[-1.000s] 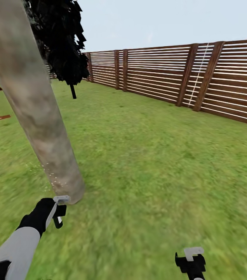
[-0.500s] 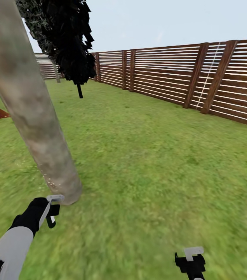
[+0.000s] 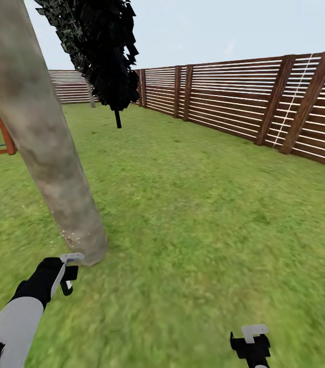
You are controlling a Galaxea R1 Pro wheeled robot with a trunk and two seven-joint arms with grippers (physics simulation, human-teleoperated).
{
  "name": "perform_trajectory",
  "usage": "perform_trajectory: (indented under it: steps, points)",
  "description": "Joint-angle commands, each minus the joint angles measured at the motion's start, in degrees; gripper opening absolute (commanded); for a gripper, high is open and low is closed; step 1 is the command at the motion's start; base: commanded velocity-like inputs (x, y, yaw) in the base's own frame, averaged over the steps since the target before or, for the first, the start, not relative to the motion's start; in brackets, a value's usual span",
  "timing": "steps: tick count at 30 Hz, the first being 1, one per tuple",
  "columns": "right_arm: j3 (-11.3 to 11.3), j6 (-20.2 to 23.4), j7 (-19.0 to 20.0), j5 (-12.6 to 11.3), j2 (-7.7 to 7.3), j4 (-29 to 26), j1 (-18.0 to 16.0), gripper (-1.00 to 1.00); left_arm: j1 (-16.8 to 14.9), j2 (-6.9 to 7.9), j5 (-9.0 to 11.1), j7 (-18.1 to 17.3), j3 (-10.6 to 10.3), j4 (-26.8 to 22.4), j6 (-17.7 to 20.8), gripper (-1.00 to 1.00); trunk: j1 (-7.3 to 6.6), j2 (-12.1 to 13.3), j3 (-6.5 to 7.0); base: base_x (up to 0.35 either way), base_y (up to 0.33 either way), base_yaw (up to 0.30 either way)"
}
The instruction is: In the garden, pick up the pesticide atomizer on the floor and spray pesticide onto both trees until each tree trunk is fully covered.
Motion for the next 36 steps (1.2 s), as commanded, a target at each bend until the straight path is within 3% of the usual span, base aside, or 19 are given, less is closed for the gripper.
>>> perform_trajectory:
  steps: [1,4,6,8,10,13,16,21,22,25,26,28,29,31,32,36]
  points:
    - [0.0,0.0,0.0,0.0,0.00,0.0,0.0,1.00,0.0,-0.02,-0.1,0.0,0.0,0.0,0.0,-1.00,0.00,0.0,0.00,0.084,-0.275,0.011]
    - [0.0,0.0,0.0,0.0,0.00,0.0,0.0,1.00,-0.2,-0.13,0.0,0.0,-0.1,-1.3,3.2,-1.00,0.00,0.0,0.00,-0.086,-0.256,0.070]
    - [0.0,0.0,0.0,0.0,0.00,0.0,0.0,1.00,-0.1,-0.28,-0.1,0.0,-0.2,-4.9,4.8,-1.00,0.00,0.0,0.00,-0.201,-0.175,0.239]
    - [0.0,0.0,0.0,0.0,0.00,0.0,0.0,1.00,-0.2,-0.01,0.0,-0.2,-0.4,-8.1,10.6,-1.00,0.00,0.0,0.00,-0.038,-0.032,0.272]
    - [0.1,0.0,0.0,0.0,0.00,0.0,0.0,1.00,-0.4,-0.04,0.0,-0.2,-0.4,-11.1,12.0,-1.00,0.00,0.0,0.00,-0.007,-0.006,0.276]
    - [0.1,0.0,0.0,0.0,0.00,0.0,0.0,1.00,-4.9,-0.49,0.1,-0.4,-0.6,-12.2,16.1,-1.00,0.00,0.0,0.00,-0.001,-0.001,0.205]
    - [0.1,0.0,0.0,0.0,0.00,0.0,0.0,1.00,-7.9,-0.77,0.0,-0.5,-0.7,-12.1,17.4,-1.00,0.00,0.0,0.00,0.000,0.000,0.029]
    - [0.1,0.0,0.1,0.1,-0.05,0.0,0.0,1.00,-8.9,-4.11,0.0,-0.6,-0.8,-11.5,17.6,-1.00,0.00,0.0,0.00,0.000,0.000,0.001]
    - [0.1,0.0,0.0,0.1,-0.06,0.0,0.0,1.00,-8.9,-3.54,0.0,-0.6,-0.8,-11.6,17.7,-1.00,0.00,0.0,0.00,0.000,0.000,0.000]
    - [0.1,0.0,0.1,0.1,-0.07,0.0,0.0,1.00,-8.9,1.40,0.2,-0.7,-0.8,-11.6,17.7,-1.00,0.00,0.0,0.00,0.000,0.000,0.000]
    - [0.1,0.0,0.0,0.1,-0.08,0.0,0.0,1.00,-8.9,1.79,0.2,-0.7,-0.8,-11.6,17.7,-1.00,0.00,0.0,0.00,0.000,0.000,0.000]
    - [0.1,0.0,0.0,0.1,-0.09,0.0,0.0,1.00,-9.1,-1.88,0.0,-0.7,-1.5,-12.1,17.7,-1.00,0.00,0.0,0.00,0.000,0.000,0.000]
    - [0.0,0.0,0.0,0.1,-0.09,0.0,0.0,1.00,-9.8,-2.82,0.0,-0.7,-1.8,-12.1,17.8,-1.00,0.00,0.0,0.00,0.000,0.000,0.000]
    - [0.0,0.0,0.0,0.1,-0.09,0.0,0.0,1.00,-12.1,-3.20,0.0,-0.6,-2.0,-11.8,17.9,-1.00,0.00,0.0,0.00,0.000,0.000,0.000]
    - [0.1,0.0,0.0,0.1,-0.09,0.0,0.0,1.00,-13.6,-2.57,-0.1,-0.6,-2.1,-11.6,17.9,-1.00,0.00,0.0,0.00,0.000,0.000,0.000]
    - [0.0,0.0,0.0,0.1,-0.09,0.0,0.0,1.00,-14.1,3.29,0.0,-0.7,-2.2,-11.6,18.0,-1.00,0.00,0.0,0.00,0.000,0.000,0.000]
